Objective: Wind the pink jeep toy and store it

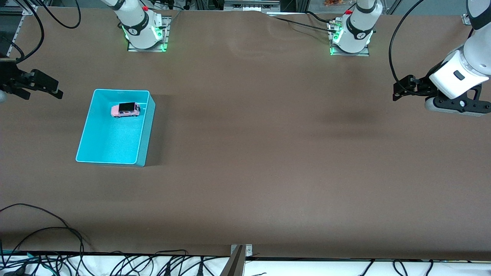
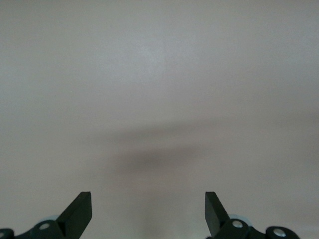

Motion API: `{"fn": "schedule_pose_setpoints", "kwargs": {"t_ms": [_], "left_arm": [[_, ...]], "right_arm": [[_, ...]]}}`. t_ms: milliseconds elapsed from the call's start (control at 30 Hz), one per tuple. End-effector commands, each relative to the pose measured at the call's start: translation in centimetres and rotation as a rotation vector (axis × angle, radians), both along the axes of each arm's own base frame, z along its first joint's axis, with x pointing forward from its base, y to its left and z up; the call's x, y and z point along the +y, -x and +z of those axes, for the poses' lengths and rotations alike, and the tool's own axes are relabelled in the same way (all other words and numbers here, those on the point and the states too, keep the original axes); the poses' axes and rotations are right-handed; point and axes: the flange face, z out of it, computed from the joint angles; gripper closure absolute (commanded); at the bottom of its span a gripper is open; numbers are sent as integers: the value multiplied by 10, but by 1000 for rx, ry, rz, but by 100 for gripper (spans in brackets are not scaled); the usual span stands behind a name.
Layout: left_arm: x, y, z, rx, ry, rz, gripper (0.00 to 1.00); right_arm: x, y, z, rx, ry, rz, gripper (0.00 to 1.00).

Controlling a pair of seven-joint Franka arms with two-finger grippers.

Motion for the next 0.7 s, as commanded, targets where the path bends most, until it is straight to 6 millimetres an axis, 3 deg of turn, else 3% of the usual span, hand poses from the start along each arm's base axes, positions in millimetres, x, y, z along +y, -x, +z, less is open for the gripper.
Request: {"fn": "schedule_pose_setpoints", "kwargs": {"t_ms": [0, 667], "left_arm": [[1, -2, 7, -1, -19, -2, 0], [1, -2, 7, -1, -19, -2, 0]], "right_arm": [[4, -11, 6, -12, 23, -11, 0], [2, -12, 4, -11, 27, -8, 0]]}}
